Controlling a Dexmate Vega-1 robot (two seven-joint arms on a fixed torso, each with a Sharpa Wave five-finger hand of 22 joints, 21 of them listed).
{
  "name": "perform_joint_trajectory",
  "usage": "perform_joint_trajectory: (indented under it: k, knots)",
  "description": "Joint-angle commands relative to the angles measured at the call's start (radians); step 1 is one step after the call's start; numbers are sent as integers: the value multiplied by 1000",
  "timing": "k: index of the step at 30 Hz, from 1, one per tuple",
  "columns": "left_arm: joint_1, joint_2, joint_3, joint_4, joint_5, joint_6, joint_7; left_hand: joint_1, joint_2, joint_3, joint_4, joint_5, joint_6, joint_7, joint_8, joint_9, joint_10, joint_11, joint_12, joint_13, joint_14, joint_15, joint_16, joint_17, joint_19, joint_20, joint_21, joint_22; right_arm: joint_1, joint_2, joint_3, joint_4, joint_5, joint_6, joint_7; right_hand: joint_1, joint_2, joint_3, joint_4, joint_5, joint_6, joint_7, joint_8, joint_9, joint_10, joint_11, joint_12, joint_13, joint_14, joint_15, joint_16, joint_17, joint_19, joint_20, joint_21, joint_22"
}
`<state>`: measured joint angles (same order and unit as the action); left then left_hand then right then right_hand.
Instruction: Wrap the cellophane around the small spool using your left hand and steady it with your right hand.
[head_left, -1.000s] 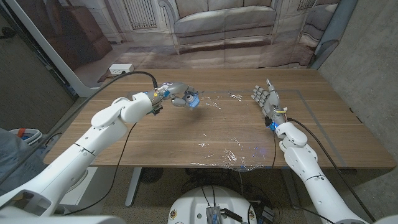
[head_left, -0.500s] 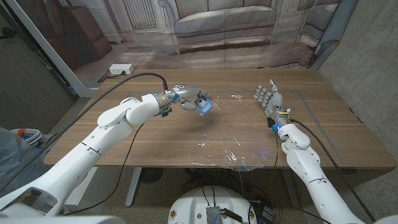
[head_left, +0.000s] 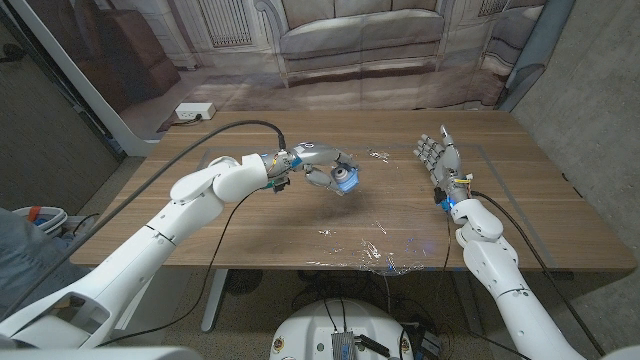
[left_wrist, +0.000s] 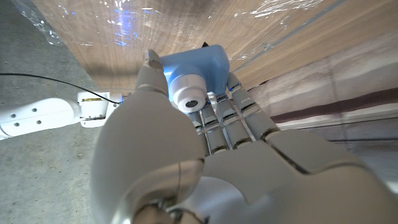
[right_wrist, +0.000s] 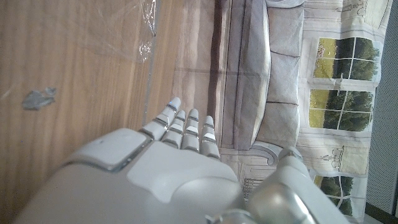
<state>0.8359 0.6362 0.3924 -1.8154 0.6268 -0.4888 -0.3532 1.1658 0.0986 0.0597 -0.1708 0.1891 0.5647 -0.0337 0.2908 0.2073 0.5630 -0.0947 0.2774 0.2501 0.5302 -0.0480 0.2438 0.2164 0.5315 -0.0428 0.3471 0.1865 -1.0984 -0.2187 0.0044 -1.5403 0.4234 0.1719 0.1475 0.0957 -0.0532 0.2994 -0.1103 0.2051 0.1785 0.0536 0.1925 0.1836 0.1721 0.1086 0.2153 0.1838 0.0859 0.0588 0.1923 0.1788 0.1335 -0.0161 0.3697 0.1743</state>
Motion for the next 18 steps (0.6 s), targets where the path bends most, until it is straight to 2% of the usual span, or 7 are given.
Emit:
perform_joint_trajectory:
  k: [1, 9, 18]
  knots:
    - [-62, -58, 71, 73, -27, -119, -48, 49, 57, 72, 67, 8, 17, 0, 3, 3, 32, -19, -1, 4, 10, -61, -3, 1, 1, -2, -1, 1, -3, -11, 22, -17, 9, 32, 8, 3, 6, -6, 0, 1, 4, 2, 4, 5, 9, -1, 2, 3, 4, 0, -2, 4, 5, -4, -2, 4]
    - [-52, -69, 82, 28, -11, -94, -110, 50, 57, 75, 66, 8, 26, -2, 4, 3, 38, -22, -2, 5, 15, -66, -3, 1, 3, -4, -1, 1, 15, -28, 47, 5, 40, 40, 46, 4, 7, -6, 0, 1, 5, 3, 4, 5, 9, 1, 2, 3, 5, 0, -2, 4, 5, -4, -6, 4]
    - [-25, -71, 86, -40, 57, -60, -128, 50, 57, 78, 67, 8, 35, -6, 3, 3, 47, -27, -3, 4, 29, -71, -1, 1, 8, -8, 1, 2, 77, -56, 64, 97, 80, 53, 147, 5, 9, -7, 0, 1, 5, 3, 4, 5, 8, 2, 1, 3, 3, 2, -2, 5, 6, -3, -10, 4]
